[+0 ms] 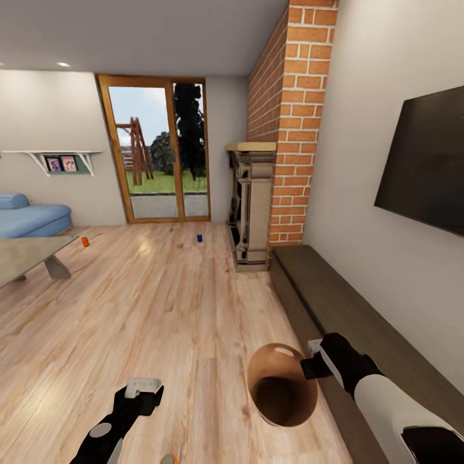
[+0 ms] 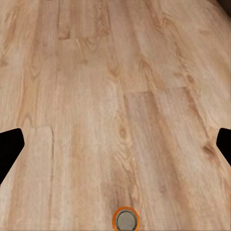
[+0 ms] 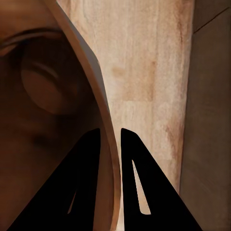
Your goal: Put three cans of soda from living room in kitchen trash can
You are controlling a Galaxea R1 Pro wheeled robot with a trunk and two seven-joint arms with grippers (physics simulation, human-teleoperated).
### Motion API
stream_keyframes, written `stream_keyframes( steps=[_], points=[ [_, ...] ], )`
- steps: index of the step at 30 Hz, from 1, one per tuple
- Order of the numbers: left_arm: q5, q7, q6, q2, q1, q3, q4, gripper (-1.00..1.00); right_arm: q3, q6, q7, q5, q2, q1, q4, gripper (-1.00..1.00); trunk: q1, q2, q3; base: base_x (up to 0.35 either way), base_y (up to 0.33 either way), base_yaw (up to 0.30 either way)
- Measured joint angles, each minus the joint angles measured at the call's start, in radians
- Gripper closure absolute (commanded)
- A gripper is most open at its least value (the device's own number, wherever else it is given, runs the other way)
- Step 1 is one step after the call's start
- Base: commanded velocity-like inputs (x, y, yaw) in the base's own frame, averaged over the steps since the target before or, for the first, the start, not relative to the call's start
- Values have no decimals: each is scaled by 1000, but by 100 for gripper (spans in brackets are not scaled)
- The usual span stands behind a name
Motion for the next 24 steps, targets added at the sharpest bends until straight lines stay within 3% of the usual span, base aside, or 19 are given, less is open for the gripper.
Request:
stream_keyframes(
  steps=[5,15,24],
  points=[
    [0,1,-3,0,0,0,0,-100,0,1,-1,-6,1,0,1,100,0,0,0,223,56,-2],
    [0,1,-4,0,0,0,0,-100,1,-1,-5,-4,1,0,1,100,0,0,0,58,10,0],
    [-1,0,4,0,0,0,9,-100,0,-1,-6,-2,1,0,1,100,0,0,0,238,0,0]
  ],
)
